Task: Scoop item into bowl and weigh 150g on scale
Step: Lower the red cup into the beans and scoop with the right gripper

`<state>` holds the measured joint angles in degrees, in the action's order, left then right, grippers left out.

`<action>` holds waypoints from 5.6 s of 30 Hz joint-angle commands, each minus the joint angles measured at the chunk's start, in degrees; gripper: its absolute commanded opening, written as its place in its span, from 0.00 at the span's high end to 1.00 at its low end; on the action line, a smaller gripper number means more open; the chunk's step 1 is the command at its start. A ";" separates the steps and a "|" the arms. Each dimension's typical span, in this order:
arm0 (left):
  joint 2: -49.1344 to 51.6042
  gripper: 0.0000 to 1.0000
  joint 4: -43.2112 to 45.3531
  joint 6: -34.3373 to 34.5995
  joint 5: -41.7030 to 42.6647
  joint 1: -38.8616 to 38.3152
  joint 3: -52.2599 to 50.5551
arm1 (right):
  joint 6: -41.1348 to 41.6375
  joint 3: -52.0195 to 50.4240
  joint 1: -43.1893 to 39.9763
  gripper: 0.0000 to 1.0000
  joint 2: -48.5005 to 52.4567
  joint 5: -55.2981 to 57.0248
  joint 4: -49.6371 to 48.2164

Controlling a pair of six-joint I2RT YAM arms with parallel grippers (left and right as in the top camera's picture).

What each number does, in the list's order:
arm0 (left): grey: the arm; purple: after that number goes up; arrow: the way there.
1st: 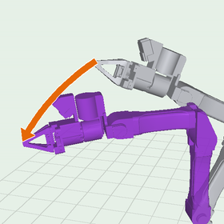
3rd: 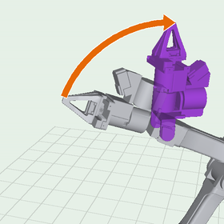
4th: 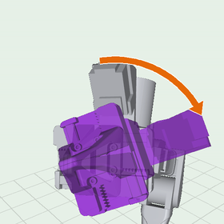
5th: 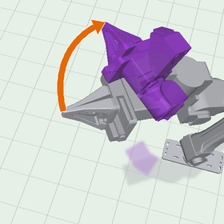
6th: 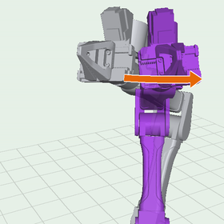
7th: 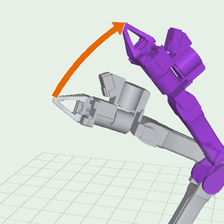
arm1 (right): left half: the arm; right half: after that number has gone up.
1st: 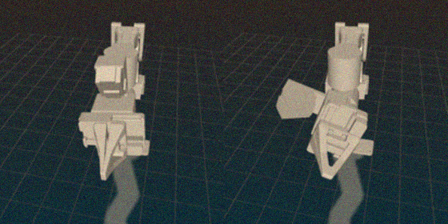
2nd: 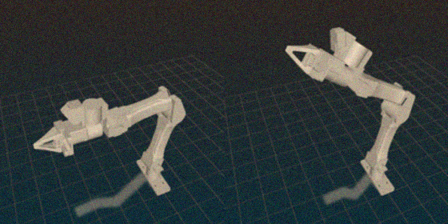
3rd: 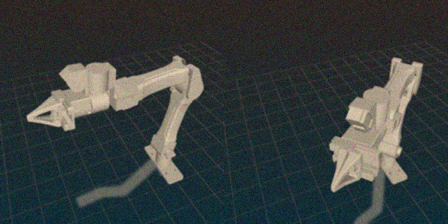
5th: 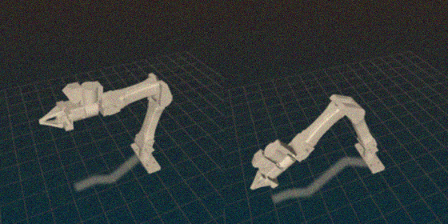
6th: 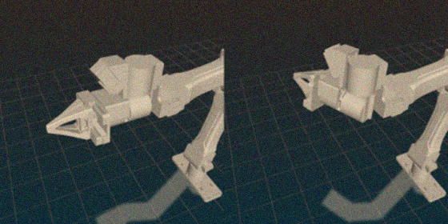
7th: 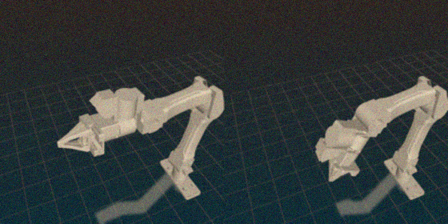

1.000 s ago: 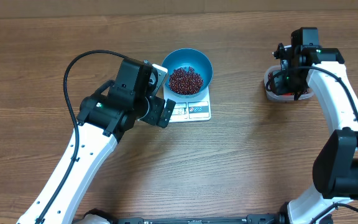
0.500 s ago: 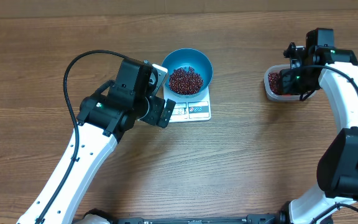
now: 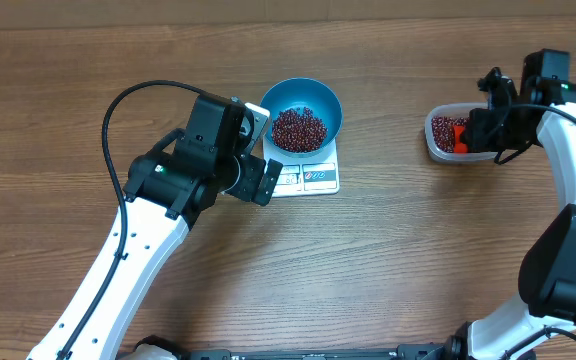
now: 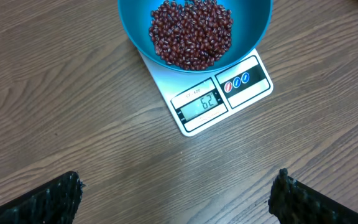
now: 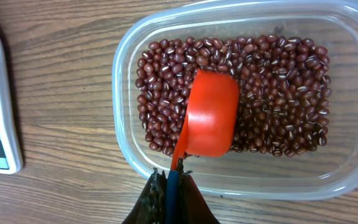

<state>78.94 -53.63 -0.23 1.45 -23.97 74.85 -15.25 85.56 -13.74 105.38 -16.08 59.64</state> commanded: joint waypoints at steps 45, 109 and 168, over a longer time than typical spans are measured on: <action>0.46 0.00 0.09 -1.07 -0.20 -0.04 0.76 | 6.54 0.26 -6.32 0.96 -0.74 -14.05 -0.02; 0.46 0.01 0.09 -1.09 -0.20 -0.04 0.76 | 1.49 0.26 -14.69 0.96 1.75 -15.17 1.16; 0.46 0.01 0.09 -1.09 -0.20 -0.04 0.76 | 4.55 0.26 -8.48 0.96 1.75 -19.61 -1.27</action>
<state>78.94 -53.63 -0.23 1.45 -23.97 74.85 -10.70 85.60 -21.82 106.69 -34.30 58.37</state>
